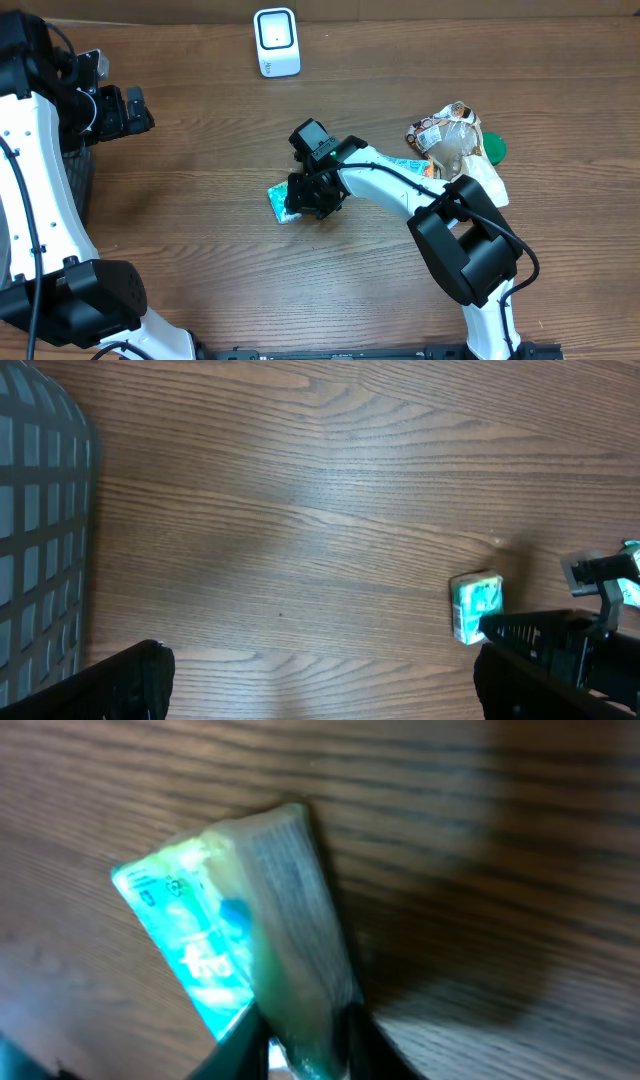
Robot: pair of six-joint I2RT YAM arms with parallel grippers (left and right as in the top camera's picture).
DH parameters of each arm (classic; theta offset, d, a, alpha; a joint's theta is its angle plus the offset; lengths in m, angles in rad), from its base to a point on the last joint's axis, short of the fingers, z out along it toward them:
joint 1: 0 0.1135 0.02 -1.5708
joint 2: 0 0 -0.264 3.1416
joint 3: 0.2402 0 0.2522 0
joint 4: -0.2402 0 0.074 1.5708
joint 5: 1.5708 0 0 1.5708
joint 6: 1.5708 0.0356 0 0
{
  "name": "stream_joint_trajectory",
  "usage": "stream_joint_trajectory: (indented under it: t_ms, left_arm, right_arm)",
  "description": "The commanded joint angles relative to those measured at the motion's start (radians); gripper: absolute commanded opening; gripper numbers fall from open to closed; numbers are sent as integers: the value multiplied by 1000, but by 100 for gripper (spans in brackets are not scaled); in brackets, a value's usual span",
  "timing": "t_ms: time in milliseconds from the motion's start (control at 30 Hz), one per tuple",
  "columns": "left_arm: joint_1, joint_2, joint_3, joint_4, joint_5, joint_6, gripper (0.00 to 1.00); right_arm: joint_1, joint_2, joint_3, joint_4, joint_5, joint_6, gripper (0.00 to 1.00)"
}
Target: Scan the item barcode
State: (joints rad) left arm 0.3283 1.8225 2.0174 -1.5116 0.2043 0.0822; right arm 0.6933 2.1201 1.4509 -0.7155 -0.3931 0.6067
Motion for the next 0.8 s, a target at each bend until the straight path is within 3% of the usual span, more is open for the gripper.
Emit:
stream_joint_trajectory:
  t_ms: [0, 167, 400, 600, 767]
  left_arm:
    - [4, -4, 5, 2, -2, 16, 100]
    - [4, -4, 5, 2, -2, 16, 100]
    - [4, -4, 5, 2, -2, 16, 100]
    - [4, -4, 5, 2, -2, 16, 100]
    - [4, -4, 5, 2, -2, 16, 100]
  right_arm:
    - [-4, 25, -10, 0, -21, 22, 4]
    - [-26, 10, 22, -22, -126, -38, 4]
    - [-155, -81, 41, 10, -658, -172, 4]
    - [-256, -103, 41, 161, -1120, -166, 4]
    - [-282, -104, 42, 198, -1176, -129, 4]
